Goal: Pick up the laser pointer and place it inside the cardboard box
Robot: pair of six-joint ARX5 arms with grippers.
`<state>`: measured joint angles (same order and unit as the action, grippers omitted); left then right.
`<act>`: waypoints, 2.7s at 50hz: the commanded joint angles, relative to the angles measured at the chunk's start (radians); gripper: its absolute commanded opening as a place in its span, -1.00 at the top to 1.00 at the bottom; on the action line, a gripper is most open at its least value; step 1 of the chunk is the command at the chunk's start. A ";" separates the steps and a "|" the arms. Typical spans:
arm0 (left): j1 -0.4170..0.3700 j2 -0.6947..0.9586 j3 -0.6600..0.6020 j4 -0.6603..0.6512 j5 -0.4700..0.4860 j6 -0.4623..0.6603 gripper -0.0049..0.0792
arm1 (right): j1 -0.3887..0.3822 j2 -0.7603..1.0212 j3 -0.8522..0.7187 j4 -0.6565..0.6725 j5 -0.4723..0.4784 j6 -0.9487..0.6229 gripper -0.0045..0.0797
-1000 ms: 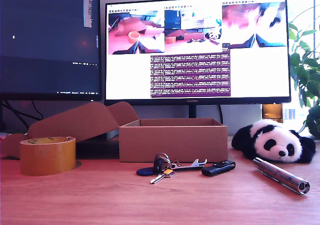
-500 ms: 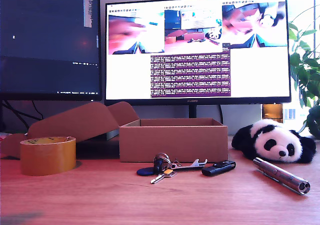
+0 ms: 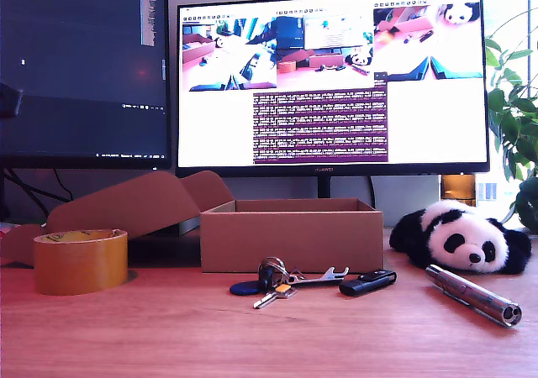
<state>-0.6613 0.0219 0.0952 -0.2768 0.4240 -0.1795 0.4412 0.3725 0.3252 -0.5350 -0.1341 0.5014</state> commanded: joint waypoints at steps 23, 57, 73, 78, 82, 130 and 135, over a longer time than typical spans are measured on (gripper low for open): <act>-0.001 0.004 -0.009 -0.023 -0.082 0.034 0.93 | 0.003 0.681 0.398 -0.240 -0.026 -0.011 0.23; -0.001 0.004 -0.009 -0.067 -0.104 0.050 0.93 | 0.002 1.160 0.618 -0.219 0.097 -0.197 0.23; -0.001 0.004 -0.009 -0.067 -0.119 0.049 0.93 | 0.001 1.253 0.620 -0.212 0.119 -0.241 0.23; -0.001 0.004 -0.009 -0.067 -0.121 0.049 0.93 | 0.001 1.254 0.620 -0.212 0.119 -0.248 0.24; -0.001 0.004 -0.009 -0.067 -0.128 0.049 0.93 | 0.001 1.254 0.620 -0.219 0.119 -0.268 0.27; -0.001 0.004 -0.009 -0.066 -0.145 0.050 0.93 | 0.002 1.254 0.620 -0.244 0.115 -0.320 0.92; -0.001 0.004 -0.009 -0.067 -0.145 0.050 0.93 | 0.002 1.254 0.620 -0.262 0.115 -0.320 0.92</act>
<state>-0.6613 0.0219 0.0952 -0.3519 0.2813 -0.1345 0.4404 1.6253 0.9493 -0.7807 -0.0177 0.1825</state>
